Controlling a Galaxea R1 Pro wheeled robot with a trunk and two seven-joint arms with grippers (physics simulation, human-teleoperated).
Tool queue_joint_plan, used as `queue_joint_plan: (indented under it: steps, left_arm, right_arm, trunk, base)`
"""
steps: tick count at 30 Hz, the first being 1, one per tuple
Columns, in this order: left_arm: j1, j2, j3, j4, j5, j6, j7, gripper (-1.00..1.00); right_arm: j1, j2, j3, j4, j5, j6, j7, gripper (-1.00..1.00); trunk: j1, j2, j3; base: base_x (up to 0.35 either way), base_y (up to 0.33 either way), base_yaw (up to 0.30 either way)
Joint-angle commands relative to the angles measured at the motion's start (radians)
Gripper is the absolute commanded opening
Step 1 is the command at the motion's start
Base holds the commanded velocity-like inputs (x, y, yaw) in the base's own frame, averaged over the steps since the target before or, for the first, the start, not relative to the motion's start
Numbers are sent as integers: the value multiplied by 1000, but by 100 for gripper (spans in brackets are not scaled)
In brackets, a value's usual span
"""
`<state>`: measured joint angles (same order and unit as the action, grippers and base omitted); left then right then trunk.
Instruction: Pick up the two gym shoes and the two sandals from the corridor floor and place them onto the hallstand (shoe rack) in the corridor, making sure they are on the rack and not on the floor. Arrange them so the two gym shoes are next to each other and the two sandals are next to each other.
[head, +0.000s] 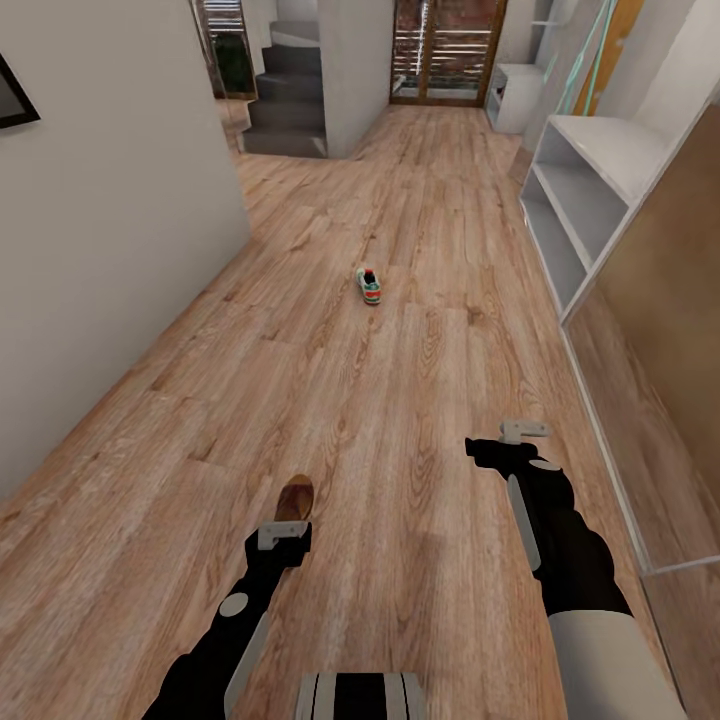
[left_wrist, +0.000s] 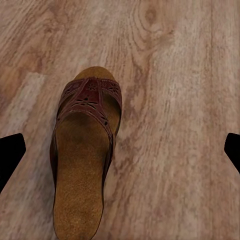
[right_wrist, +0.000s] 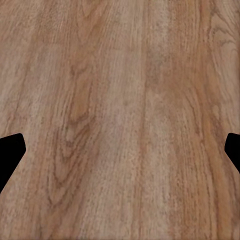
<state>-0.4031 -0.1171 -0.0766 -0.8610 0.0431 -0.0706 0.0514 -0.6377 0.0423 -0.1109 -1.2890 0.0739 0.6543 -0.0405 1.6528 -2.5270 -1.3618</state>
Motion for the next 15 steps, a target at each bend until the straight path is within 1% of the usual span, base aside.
queue_joint_plan:
  steps: [1, 8, 15]
  left_arm:
    - [0, 1, -3, 0, 4, -3, 5, 100]
    - [0, 1, -3, 0, 5, -3, 6, 100]
    - [0, 1, -3, 0, 6, -3, 6, 100]
  right_arm:
    - [0, 1, -1, -1, 7, 5, 2, 100]
    - [0, 1, -1, -1, 7, 6, 2, 100]
    - [0, 2, -1, -1, 7, 5, 2, 100]
  trunk:
    - [0, 0, -1]
    - [0, 0, -7]
    - [3, -2, -44]
  base:
    - [2, 0, 0]
    - [0, 0, 0]
    - [0, 0, 0]
